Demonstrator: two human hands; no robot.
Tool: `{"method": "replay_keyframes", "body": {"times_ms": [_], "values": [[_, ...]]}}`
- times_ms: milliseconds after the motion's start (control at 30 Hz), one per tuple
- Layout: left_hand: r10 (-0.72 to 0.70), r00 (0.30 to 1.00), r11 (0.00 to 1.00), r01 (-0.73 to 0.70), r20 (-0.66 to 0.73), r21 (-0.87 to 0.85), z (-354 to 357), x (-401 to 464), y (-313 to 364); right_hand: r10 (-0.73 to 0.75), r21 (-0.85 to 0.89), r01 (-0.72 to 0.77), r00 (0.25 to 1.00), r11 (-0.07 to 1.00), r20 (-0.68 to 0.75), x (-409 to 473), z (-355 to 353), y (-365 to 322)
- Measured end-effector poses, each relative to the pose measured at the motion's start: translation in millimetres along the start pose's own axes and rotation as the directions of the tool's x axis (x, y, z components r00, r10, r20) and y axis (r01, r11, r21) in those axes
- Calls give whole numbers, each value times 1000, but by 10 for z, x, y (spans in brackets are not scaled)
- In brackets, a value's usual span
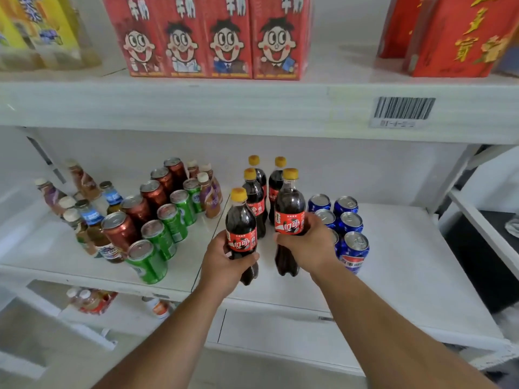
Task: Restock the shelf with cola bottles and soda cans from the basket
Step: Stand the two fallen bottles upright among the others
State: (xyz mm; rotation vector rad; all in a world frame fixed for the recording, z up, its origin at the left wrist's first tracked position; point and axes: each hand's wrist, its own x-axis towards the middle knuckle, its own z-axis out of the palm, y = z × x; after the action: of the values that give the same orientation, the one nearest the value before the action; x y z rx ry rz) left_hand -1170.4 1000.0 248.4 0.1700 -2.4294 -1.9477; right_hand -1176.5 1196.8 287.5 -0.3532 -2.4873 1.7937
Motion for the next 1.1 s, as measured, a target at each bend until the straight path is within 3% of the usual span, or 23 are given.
{"method": "replay_keyframes", "body": {"times_ms": [267, 567, 700, 900, 1100], "values": [[16, 998, 998, -12, 62, -57, 134, 422, -304, 68, -116, -79, 992, 990, -102, 546, 311, 163], [37, 998, 995, -32, 54, -92, 378, 769, -574, 41, -129, -53, 995, 990, -88, 838, 403, 342], [68, 997, 996, -65, 46, -65, 394, 819, -699, 46, -81, -55, 993, 995, -113, 830, 479, 471], [20, 999, 997, -24, 42, 76, 407, 732, -863, 97, -204, -109, 993, 973, -66, 857, 524, 596], [-20, 1000, 992, 21, -10, 123, 474, 785, -881, 135, -215, -149, 988, 965, -78, 948, 565, 621]]}}
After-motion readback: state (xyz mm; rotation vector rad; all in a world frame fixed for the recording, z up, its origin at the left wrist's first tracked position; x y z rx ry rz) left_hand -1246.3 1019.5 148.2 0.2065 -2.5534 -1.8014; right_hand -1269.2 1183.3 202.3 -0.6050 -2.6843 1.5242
